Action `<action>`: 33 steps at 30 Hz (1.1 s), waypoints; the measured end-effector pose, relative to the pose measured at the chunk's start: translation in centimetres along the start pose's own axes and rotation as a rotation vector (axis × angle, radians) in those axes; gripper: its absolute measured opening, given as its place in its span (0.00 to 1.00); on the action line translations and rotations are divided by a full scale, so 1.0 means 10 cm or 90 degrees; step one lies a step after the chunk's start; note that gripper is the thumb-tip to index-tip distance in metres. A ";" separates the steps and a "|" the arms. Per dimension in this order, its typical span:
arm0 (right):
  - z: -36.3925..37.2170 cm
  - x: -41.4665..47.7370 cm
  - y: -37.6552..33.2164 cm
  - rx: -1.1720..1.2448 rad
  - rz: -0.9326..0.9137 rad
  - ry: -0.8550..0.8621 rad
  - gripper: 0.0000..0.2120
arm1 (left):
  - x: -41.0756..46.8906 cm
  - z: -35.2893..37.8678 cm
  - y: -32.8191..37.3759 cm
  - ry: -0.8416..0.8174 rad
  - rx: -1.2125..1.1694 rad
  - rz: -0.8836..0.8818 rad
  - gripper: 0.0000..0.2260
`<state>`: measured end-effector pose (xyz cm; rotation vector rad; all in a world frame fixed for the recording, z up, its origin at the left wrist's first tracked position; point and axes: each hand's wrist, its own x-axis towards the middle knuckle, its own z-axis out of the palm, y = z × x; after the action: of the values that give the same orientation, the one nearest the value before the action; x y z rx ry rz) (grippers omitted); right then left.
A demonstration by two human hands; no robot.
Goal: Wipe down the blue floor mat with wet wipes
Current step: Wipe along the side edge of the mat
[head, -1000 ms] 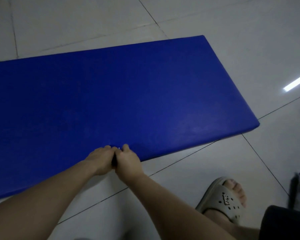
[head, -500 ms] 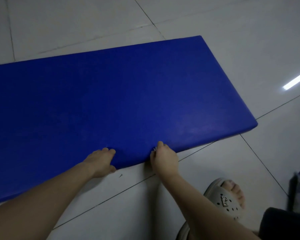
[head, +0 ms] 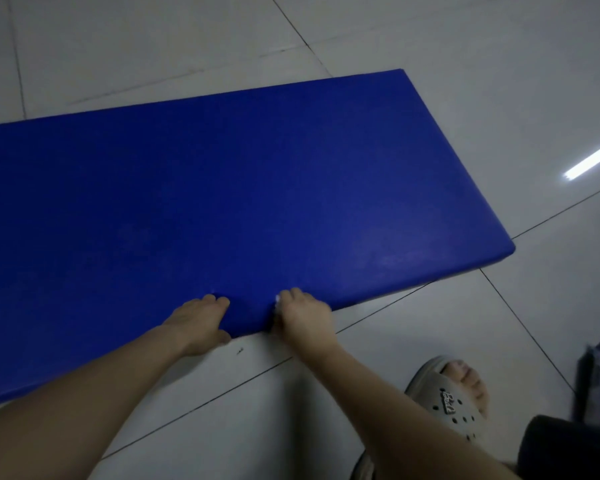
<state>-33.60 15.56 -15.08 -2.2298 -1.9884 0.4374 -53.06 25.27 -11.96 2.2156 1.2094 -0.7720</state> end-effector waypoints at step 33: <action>-0.09 -0.13 -0.04 0.148 0.223 0.032 0.06 | -0.01 0.03 0.01 0.018 0.003 0.007 0.15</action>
<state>-33.78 14.46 -13.92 -2.4077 -1.4382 0.6062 -53.04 24.97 -12.09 2.2416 1.2086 -0.7418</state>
